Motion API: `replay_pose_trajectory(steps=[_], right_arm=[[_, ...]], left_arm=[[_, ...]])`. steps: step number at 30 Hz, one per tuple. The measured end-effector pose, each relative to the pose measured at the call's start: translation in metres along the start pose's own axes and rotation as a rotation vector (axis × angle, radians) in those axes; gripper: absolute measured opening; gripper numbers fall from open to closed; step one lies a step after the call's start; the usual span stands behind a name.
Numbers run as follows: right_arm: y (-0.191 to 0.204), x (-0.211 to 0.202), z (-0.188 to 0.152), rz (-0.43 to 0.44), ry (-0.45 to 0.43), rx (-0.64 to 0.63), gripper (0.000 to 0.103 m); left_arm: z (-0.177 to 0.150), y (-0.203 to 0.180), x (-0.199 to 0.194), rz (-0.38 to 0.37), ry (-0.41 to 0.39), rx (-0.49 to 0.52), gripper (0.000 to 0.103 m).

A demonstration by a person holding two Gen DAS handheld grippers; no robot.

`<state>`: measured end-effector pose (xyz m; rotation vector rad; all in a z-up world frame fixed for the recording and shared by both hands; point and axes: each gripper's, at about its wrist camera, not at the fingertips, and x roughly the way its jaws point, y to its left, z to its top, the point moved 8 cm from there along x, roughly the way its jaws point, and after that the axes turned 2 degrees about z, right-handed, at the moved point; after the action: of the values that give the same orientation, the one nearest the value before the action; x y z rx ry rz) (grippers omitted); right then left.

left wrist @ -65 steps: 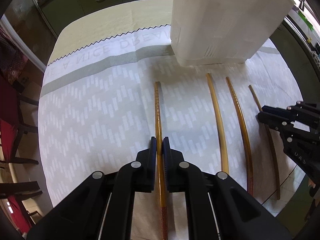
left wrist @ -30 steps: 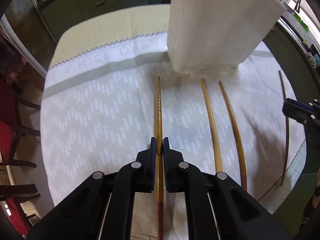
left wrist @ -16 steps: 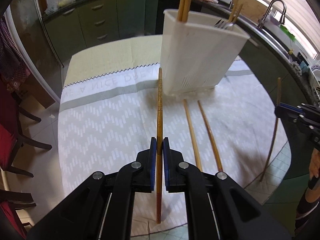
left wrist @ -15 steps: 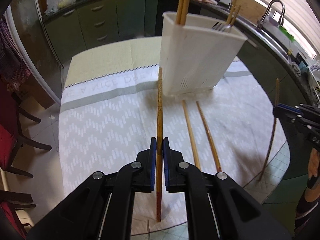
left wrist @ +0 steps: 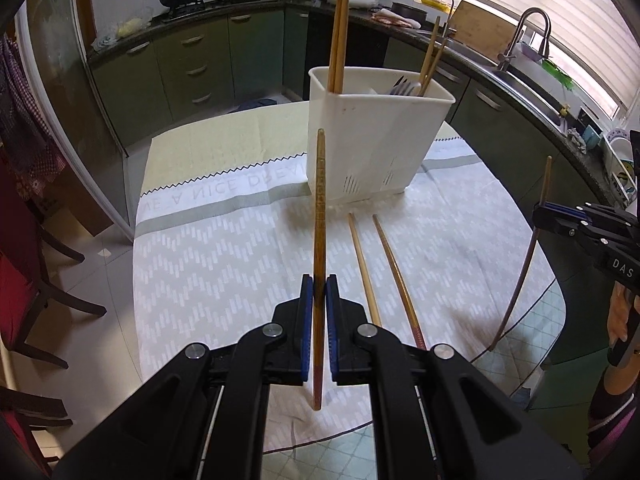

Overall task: Organize utensils
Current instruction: 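Lift both held chopsticks upright toward the white caddy, then lower both chopsticks into the caddy and open both tools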

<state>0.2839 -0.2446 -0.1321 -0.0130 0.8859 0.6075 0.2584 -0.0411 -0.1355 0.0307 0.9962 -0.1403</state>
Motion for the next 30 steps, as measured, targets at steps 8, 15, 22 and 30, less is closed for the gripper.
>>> replay_pose_trajectory(steps=[8, 15, 22, 30], right_arm=[[0.000, -0.015, 0.009, 0.011, -0.046, 0.002, 0.006], [0.007, -0.030, 0.028, 0.017, -0.094, -0.013, 0.006], [0.015, -0.053, 0.063, 0.028, -0.150, -0.032, 0.006], [0.022, -0.088, 0.116, 0.021, -0.239, -0.052, 0.006]], left_arm=[[0.007, -0.010, -0.013, -0.019, -0.028, 0.022, 0.007], [0.022, -0.020, -0.024, -0.034, -0.062, 0.037, 0.007], [0.062, -0.040, -0.052, -0.069, -0.151, 0.058, 0.007], [0.120, -0.060, -0.094, -0.089, -0.260, 0.085, 0.007]])
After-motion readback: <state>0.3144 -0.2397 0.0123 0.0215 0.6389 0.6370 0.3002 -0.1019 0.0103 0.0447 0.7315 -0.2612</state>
